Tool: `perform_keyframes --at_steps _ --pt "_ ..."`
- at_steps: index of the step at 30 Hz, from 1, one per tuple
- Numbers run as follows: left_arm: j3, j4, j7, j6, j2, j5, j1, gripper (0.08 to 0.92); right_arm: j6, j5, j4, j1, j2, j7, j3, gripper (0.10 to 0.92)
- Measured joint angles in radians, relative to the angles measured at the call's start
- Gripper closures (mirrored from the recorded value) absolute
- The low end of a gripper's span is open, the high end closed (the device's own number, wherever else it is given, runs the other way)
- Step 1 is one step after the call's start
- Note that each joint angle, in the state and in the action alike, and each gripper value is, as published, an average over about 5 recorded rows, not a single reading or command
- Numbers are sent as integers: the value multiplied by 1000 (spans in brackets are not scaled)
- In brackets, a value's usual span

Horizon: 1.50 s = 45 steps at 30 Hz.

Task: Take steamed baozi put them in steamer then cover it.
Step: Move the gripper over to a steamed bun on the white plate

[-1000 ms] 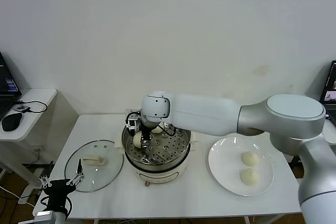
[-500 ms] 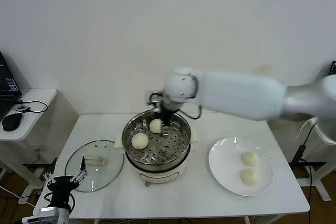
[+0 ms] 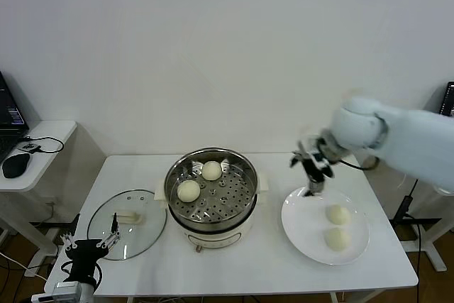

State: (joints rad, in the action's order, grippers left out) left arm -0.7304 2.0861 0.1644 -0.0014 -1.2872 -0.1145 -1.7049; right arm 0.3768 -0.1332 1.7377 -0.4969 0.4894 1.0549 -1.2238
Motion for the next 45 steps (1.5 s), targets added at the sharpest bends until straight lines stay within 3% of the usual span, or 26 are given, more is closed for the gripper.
perform_keyframes --at_steps 8,19,33,45 --pt "-6 -6 -1 5 -6 8 2 177 -55 136 -14 261 -91 -5 150 203" --pt "-9 -15 -2 7 -11 12 7 177 -84 245 -61 503 -105 -36 289 203" --pt "-9 -19 -2 8 -10 15 10 177 -84 300 -136 656 -62 -73 385 210" --pt "-6 -26 -1 7 -10 18 16 177 -62 300 -168 678 -31 -88 404 293"
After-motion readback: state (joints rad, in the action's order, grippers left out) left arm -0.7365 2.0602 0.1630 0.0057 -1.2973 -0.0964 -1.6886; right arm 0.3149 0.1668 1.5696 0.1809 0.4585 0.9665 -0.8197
